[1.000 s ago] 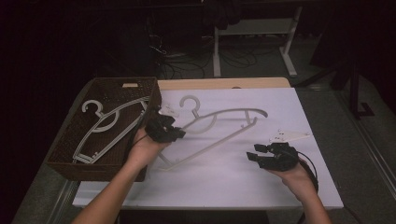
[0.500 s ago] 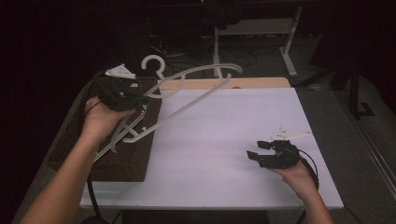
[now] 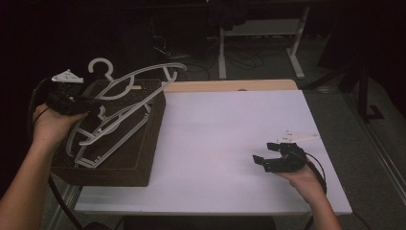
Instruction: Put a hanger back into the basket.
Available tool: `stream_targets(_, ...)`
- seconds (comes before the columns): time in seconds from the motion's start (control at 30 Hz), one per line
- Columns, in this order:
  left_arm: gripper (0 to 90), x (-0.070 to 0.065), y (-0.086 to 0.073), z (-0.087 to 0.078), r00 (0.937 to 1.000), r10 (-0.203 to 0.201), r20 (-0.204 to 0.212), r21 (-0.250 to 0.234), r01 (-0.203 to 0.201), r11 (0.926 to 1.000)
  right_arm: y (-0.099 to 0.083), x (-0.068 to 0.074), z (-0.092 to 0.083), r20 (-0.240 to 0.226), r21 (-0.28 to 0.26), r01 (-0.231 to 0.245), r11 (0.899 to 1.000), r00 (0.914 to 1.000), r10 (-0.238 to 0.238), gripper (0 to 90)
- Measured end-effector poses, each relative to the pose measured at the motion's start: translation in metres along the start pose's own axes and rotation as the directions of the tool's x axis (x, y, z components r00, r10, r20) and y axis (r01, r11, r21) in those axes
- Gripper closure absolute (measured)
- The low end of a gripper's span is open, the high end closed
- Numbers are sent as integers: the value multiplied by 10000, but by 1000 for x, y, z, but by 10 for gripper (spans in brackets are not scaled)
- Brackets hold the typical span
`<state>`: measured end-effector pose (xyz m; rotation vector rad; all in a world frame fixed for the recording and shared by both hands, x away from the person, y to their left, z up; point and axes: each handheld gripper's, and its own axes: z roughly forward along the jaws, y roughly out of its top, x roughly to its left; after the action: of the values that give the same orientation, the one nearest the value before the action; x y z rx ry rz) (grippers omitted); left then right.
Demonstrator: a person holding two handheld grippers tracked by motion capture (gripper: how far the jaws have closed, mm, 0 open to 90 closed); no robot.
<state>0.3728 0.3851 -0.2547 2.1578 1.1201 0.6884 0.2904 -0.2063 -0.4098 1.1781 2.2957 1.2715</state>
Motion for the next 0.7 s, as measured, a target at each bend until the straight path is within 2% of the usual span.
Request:
stream_targets(0.07,814,5,-4,0,10000,-51,-78,34,51,10000,-1,-1,0,66,23,-14,10000,10000,13,239)
stream_targets(0.1,814,15,-12,0,9997,-151,-201,94,153,9998,-1,-1,0,72,27,-32,10000,10000,32,238)
stream_targets(0.13,814,15,-12,0,9997,-151,-201,94,153,9998,-1,-2,-1,98,37,-36,10000,9999,36,238)
stream_targets(0.17,814,23,-19,2,9990,-237,-369,232,246,9994,-2,-2,-1,135,49,-31,10000,9999,30,237)
stream_targets(0.2,814,23,-19,2,9990,-237,-369,232,246,9994,-2,-2,-1,135,49,-31,10000,9999,30,237)
stream_targets(0.23,814,30,-26,4,9984,-270,-487,379,289,9989,-3,-3,-2,176,68,-65,10000,9998,64,237)
stream_targets(0.3,814,35,-34,8,9978,-288,-605,571,322,9978,-4,-3,-3,243,65,-97,9999,9997,95,237)
stream_targets(0.33,814,35,-34,8,9978,-288,-605,571,322,9978,-4,-3,-3,243,65,-97,9999,9997,95,237)
stream_targets(0.43,814,42,-48,17,9961,-404,-780,905,475,9948,-4,-4,-3,304,64,-120,9999,9995,118,237)
stream_targets(0.53,814,46,-56,24,9962,-629,-597,863,680,9940,-3,-4,-2,312,83,-145,9999,9994,142,237)
stream_targets(0.7,814,50,-61,26,9939,-902,-632,768,949,9925,-3,-3,-1,323,119,-107,9999,9994,103,236)
